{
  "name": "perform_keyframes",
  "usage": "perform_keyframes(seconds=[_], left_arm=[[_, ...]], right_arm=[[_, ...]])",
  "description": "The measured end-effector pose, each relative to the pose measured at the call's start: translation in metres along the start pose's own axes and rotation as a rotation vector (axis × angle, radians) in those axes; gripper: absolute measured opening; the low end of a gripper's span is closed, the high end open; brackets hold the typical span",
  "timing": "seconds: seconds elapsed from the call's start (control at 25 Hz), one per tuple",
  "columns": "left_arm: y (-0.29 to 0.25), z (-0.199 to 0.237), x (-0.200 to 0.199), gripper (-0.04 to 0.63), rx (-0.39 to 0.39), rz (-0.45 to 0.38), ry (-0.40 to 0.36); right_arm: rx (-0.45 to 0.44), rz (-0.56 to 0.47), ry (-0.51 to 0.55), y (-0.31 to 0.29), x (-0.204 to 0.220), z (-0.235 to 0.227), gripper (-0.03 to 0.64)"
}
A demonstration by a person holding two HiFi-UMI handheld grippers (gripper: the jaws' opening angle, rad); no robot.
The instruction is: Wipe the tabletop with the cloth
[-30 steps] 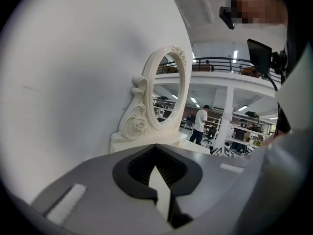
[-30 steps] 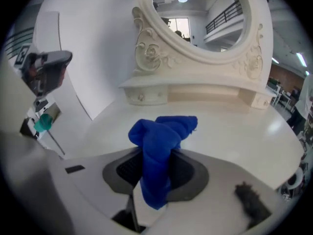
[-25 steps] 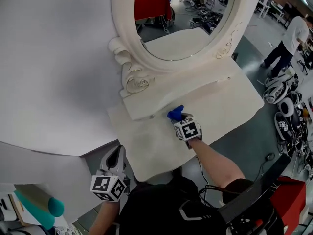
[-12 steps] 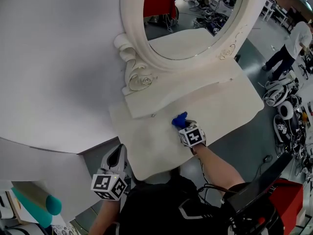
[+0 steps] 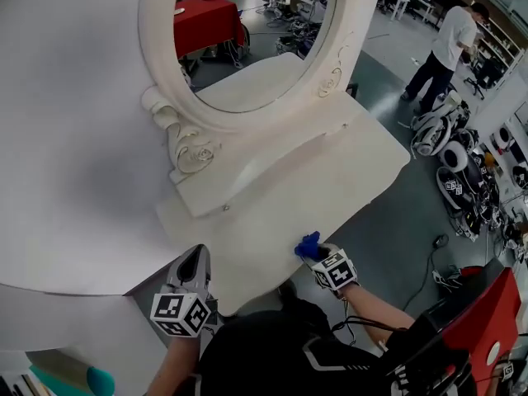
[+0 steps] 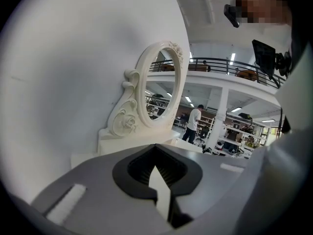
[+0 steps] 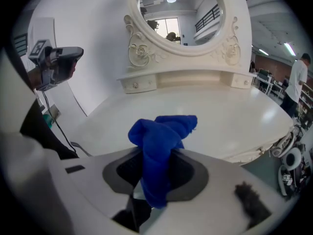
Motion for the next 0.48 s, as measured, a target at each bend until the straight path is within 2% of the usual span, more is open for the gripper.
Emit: perform_keyframes(seconds=[0.2, 0.32, 0.48], left_arm=[[-0.008, -0.011, -0.002, 0.008, 0.021, 0.01, -0.029], [-0.001, -0.011, -0.003, 0.008, -0.021, 0.003, -0.035], [0.012, -0.012, -0.003, 0.008, -0.106, -0.016, -0.022]], right_arm=[[-0.023, 0.047, -0.023, 0.009, 0.009, -0.011, 0.129], [-0.033, -0.037, -0.031, -0.002, -0.033, -0.024, 0.129], [-0.046, -0.106, 0.033, -0.05, -0.111, -0.035, 0.129]])
Point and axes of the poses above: the fingertips, and each gripper's own axes: y backward along the fingers, z to its left, x out of its underside, the point moved 4 cm from there along y, backward along the fingers, and after that the axes turned 9 degrees about x, right-handed, at the moved point
